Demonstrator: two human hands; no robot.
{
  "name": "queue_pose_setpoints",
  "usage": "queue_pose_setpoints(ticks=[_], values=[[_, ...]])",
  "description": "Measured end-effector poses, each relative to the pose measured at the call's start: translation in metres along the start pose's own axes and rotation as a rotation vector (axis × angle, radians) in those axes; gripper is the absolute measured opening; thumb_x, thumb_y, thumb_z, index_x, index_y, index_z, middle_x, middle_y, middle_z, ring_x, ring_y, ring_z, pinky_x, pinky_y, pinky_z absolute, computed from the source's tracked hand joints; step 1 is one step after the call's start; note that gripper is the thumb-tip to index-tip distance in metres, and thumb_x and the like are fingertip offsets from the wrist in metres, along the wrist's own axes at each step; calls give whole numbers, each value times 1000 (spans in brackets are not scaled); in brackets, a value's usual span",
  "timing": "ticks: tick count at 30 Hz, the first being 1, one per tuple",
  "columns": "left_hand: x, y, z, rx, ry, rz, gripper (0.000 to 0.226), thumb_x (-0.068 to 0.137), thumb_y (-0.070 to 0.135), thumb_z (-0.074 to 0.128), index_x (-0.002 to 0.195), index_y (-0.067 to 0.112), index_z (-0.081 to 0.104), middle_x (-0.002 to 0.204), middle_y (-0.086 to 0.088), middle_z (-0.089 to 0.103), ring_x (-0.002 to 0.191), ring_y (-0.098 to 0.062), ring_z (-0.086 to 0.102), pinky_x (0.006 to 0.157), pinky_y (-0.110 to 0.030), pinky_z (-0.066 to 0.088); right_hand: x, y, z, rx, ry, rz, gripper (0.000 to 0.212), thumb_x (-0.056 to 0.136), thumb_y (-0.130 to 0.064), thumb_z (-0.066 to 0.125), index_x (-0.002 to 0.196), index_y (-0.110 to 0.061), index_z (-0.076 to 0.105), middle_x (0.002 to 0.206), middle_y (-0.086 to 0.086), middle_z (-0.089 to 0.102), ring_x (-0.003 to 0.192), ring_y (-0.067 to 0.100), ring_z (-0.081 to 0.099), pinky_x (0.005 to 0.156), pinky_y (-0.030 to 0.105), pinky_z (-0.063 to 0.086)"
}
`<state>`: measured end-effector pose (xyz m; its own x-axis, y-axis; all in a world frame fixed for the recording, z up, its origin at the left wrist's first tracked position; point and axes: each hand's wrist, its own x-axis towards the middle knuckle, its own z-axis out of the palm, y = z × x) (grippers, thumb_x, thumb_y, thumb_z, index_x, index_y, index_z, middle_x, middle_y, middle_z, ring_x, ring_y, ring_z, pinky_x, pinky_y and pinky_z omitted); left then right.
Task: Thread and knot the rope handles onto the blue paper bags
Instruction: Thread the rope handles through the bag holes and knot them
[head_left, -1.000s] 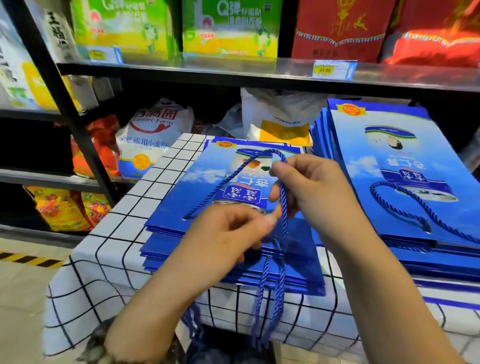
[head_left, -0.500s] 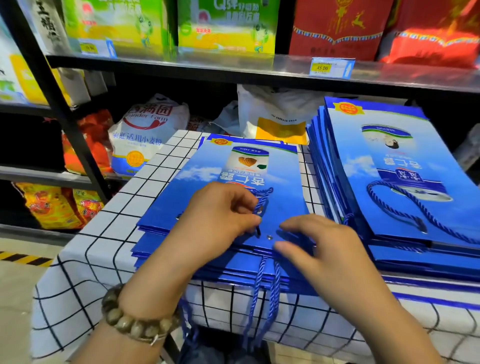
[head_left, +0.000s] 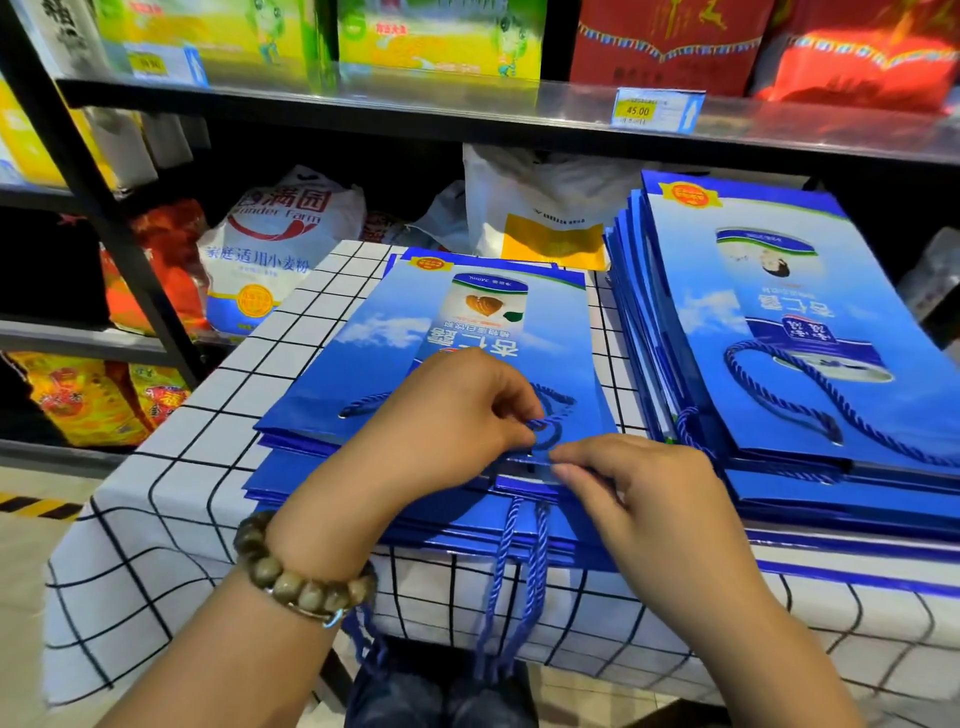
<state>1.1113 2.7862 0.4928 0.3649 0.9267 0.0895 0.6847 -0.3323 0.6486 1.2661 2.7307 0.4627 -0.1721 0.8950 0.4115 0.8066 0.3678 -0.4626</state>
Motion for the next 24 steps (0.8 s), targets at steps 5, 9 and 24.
queue_pose_setpoints(ticks=[5, 9, 24], values=[[7, 2, -12, 11, -199, 53, 26, 90, 31, 55, 77, 12, 68, 70, -4, 62, 67, -12, 52, 68, -29, 42, 9, -6, -1, -125, 220, -73, 14, 79, -28, 57, 78, -21, 69, 68, -6, 69, 57, 20, 65, 42, 35, 51], [0, 0, -17, -59, -253, 60, 33, 92, 38, 48, 102, 14, 68, 100, -6, 69, 93, -11, 60, 90, -33, 44, 9, -4, 1, -104, 255, -72, 13, 79, -27, 58, 76, -21, 69, 64, -7, 68, 52, 17, 62, 41, 30, 49], [-9, -15, -10, 686, 63, 717, 25, 76, 24, 46, 83, 28, 70, 79, 2, 69, 72, -24, 65, 67, -30, 50, 12, 1, 5, 151, 158, 89, 17, 81, -35, 55, 79, -26, 70, 68, -9, 69, 64, 15, 64, 60, 42, 52]])
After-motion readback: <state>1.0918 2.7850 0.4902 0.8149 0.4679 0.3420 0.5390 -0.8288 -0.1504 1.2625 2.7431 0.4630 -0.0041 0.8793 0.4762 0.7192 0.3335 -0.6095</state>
